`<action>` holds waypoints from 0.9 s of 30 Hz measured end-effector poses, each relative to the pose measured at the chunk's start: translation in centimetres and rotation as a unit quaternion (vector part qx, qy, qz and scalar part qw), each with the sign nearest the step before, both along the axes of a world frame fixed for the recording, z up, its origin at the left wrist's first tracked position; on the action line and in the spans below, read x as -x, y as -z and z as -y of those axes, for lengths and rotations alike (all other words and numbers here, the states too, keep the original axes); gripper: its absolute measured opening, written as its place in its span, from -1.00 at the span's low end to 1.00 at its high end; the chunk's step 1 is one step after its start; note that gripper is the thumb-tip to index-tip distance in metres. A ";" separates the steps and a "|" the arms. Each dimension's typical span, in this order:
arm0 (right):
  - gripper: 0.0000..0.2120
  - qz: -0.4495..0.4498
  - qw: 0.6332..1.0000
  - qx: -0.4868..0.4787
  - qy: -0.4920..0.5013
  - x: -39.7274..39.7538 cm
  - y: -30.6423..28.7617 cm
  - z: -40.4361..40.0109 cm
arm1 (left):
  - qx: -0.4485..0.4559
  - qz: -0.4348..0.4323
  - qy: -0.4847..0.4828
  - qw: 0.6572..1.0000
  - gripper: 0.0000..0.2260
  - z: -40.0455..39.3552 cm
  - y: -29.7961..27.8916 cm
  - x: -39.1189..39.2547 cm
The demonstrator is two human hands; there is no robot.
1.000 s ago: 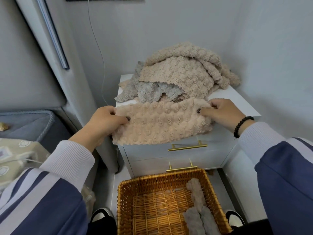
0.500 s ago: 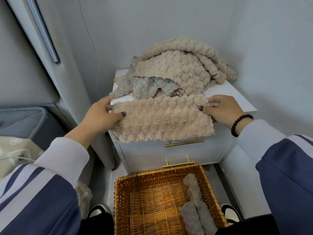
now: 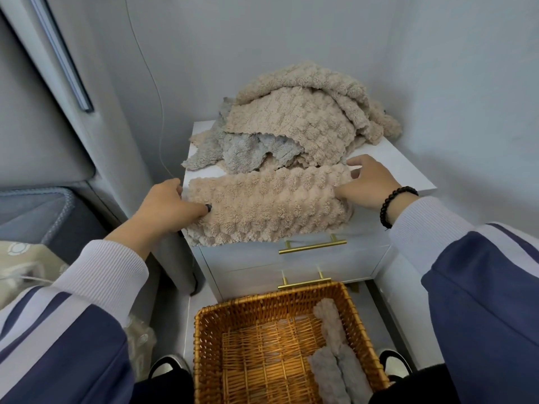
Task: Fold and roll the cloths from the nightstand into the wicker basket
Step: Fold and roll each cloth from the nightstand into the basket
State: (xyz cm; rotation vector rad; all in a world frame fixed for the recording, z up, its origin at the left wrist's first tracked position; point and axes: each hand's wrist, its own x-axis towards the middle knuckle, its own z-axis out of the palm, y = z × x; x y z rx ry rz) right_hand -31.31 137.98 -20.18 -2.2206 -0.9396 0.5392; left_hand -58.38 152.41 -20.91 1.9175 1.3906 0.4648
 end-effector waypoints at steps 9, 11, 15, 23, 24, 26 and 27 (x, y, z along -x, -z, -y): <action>-0.62 -0.018 1.000 0.005 -0.006 -0.2 0.6 -0.8 | 0.094 0.064 0.018 0.993 -0.63 -0.7 0.0 0.0; -0.67 -0.009 1.000 0.002 -0.014 -0.1 0.5 -0.8 | 0.100 0.051 0.018 0.994 -0.57 -0.6 -0.2 0.0; -0.61 -0.010 0.999 -0.038 -0.003 0.3 0.2 -0.5 | 0.083 0.032 0.006 0.996 -0.41 -0.2 -0.6 -0.2; -0.66 -0.038 0.993 -0.112 0.013 0.4 -1.4 2.3 | 0.124 0.136 0.010 0.983 -0.70 1.1 -1.6 0.2; -0.60 -0.054 0.991 -0.118 0.022 0.2 -1.7 2.8 | 0.143 0.178 0.009 0.974 -0.75 1.4 -2.1 0.4; -0.44 -0.126 0.981 -0.143 0.033 -0.1 -2.5 3.9 | 0.183 0.271 0.027 0.945 -0.75 2.4 -3.4 0.9; -0.49 -0.183 0.967 -0.171 0.034 0.1 -3.1 4.7 | 0.197 0.310 0.044 0.929 -0.74 3.0 -4.0 1.2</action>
